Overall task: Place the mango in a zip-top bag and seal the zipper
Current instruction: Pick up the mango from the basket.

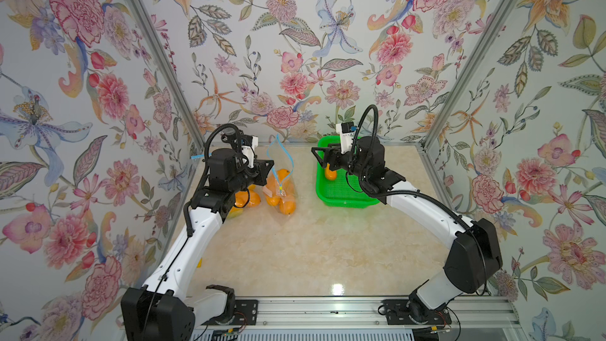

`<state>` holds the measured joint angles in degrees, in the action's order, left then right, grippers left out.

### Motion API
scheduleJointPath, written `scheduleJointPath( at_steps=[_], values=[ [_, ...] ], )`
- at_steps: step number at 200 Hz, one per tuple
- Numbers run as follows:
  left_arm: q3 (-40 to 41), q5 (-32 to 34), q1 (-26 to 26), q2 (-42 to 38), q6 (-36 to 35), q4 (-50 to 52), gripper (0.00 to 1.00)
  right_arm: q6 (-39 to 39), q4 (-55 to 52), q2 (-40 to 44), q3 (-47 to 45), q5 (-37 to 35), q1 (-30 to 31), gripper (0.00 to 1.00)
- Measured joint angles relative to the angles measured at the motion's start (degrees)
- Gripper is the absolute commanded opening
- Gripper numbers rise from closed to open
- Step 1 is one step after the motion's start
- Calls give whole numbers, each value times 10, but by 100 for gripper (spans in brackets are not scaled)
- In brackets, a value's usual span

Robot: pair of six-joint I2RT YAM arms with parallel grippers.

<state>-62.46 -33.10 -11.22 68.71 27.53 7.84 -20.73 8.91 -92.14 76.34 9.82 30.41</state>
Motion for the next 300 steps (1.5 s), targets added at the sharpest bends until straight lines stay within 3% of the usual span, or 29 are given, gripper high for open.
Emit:
scheduleJointPath(
  at_steps=[47,80,120,175,200,219,249,274,300],
  values=[
    [-2,-1,-60,0,8,-25,0,-10,-136,-179,91,-59,-54,79],
    [-2,13,-56,6,3,-19,0,-7,-222,-309,191,-68,-54,77],
    [4,18,-54,8,3,-24,0,0,-268,-389,299,-58,-54,68],
    [4,19,-48,8,3,-26,0,23,-342,-462,399,-91,-53,66],
    [4,19,-43,7,3,-26,0,38,-379,-488,437,-106,-51,43],
    [4,19,-41,7,3,-26,0,40,-394,-487,443,-111,-49,33],
    [4,19,-41,7,3,-24,0,38,-395,-444,415,-113,-39,28],
    [4,19,-40,7,3,-24,0,19,-318,-290,273,-88,-23,27],
    [4,19,-40,7,3,-25,0,-9,-141,-95,132,-52,7,29]
  ],
)
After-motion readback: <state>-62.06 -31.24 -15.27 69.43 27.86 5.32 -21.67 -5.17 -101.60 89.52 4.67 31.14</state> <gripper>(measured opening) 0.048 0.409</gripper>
